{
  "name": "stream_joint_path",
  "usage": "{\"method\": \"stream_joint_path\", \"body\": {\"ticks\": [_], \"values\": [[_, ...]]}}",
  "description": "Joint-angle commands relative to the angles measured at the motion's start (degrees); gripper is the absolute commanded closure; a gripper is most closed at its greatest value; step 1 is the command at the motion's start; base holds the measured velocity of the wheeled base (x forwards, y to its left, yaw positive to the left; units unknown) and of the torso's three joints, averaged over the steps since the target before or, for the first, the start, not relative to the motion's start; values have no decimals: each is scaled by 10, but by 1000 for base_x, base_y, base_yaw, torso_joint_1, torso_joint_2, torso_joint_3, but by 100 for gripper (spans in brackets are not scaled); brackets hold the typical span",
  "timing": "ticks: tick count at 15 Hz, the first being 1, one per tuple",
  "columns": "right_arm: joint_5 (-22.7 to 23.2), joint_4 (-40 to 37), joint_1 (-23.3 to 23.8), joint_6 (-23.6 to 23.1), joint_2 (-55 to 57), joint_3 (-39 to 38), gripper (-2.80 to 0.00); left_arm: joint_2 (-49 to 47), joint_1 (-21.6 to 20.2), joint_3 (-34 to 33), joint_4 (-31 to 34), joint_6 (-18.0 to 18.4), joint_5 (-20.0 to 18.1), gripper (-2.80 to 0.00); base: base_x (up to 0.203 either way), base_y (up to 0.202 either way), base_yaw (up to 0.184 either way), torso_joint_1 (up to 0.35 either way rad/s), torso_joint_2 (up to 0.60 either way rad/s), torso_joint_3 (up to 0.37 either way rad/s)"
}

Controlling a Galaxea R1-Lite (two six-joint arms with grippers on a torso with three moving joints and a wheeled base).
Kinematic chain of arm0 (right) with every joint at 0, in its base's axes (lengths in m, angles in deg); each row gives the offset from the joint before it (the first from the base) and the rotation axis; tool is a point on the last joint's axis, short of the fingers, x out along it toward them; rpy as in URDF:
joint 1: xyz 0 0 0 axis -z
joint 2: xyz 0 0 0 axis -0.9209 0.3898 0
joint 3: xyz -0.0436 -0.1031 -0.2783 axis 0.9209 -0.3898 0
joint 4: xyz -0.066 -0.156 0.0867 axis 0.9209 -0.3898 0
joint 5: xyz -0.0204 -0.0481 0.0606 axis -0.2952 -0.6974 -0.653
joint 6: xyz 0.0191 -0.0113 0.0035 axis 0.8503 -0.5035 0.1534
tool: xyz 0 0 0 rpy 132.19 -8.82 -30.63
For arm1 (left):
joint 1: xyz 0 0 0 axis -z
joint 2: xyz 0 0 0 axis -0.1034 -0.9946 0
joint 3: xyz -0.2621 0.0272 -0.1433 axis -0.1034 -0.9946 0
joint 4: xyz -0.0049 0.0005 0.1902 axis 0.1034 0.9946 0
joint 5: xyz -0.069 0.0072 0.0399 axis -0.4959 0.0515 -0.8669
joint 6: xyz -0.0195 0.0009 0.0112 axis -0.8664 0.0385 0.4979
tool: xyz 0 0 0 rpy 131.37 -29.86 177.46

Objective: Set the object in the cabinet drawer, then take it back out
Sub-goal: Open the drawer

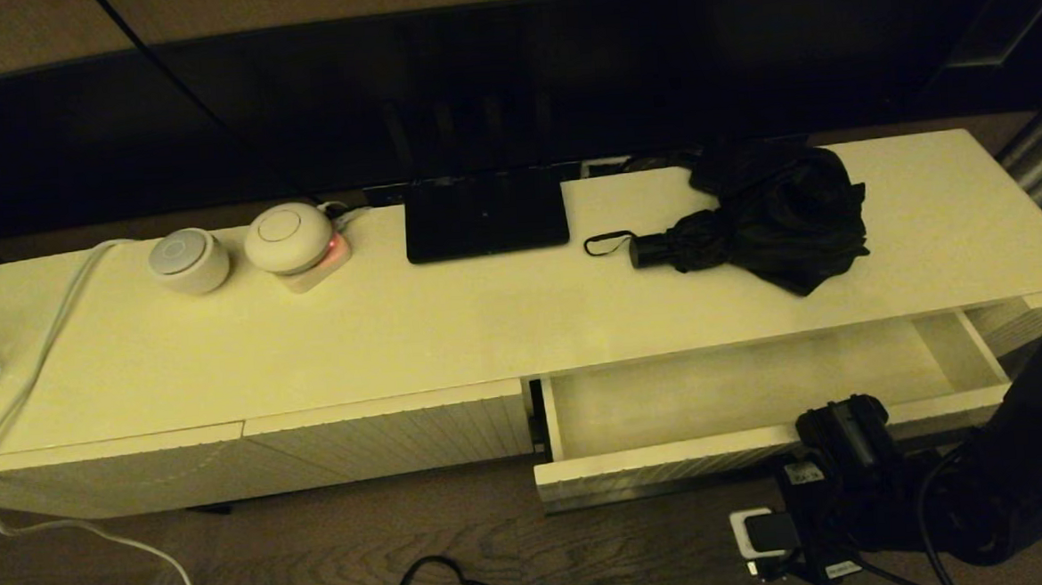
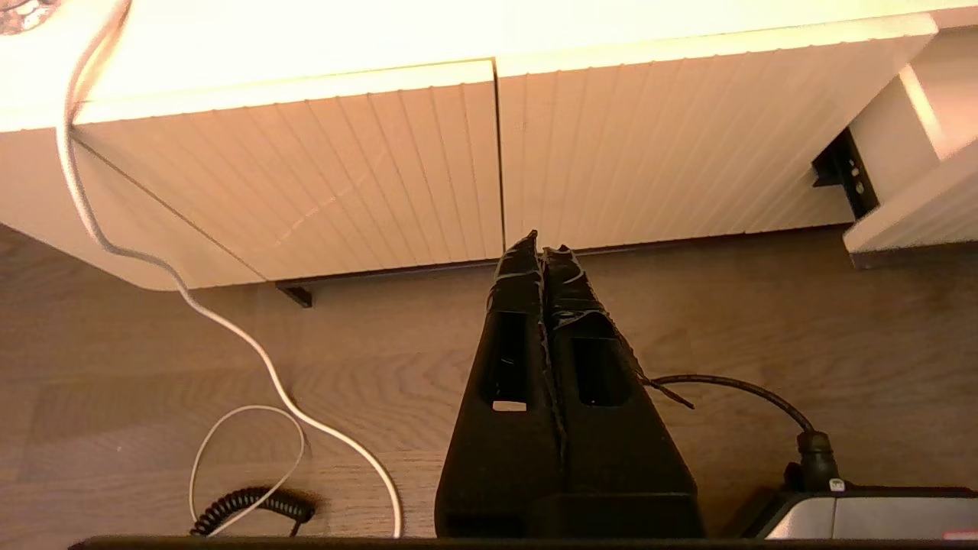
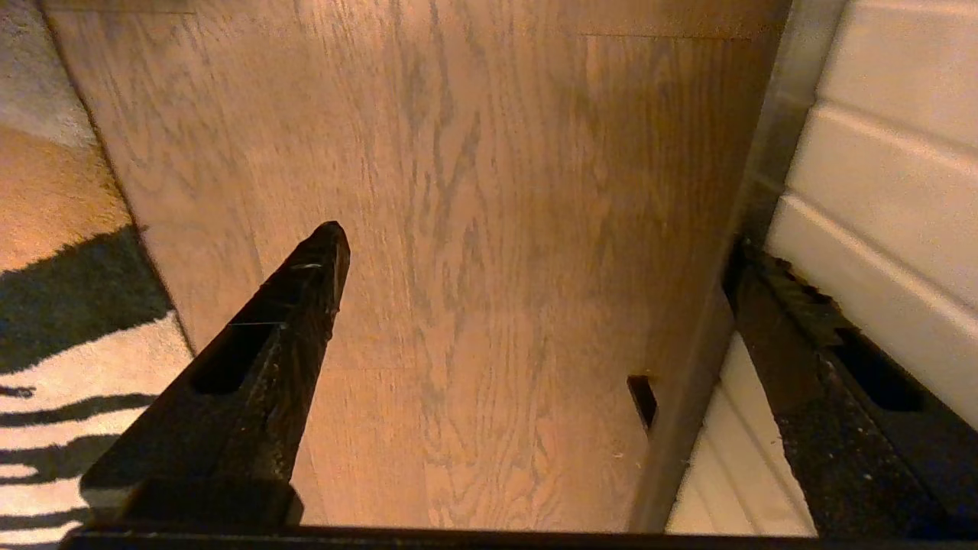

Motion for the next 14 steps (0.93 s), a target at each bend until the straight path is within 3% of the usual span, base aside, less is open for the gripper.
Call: {"method": "stream_joint_path", "body": {"ticks": [1,10,11,12,14], "values": [[0,32,-1,-4,-5,-27,-280,0,0,-1,0,0,0,0,0,0,0,0,0,0],[5,28,-6,8,-123,-48,-280,0,0,-1,0,0,0,0,0,0,0,0,0,0],[5,23,-6,9,-139,-59,-116,0,0,-1,0,0,0,0,0,0,0,0,0,0],[4,9,-6,9,-156,-66,0,0,0,-1,0,0,0,0,0,0,0,0,0,0],[3,-59,-5,13,-246,-72,0,0,0,-1,0,0,0,0,0,0,0,0,0,0]]}}
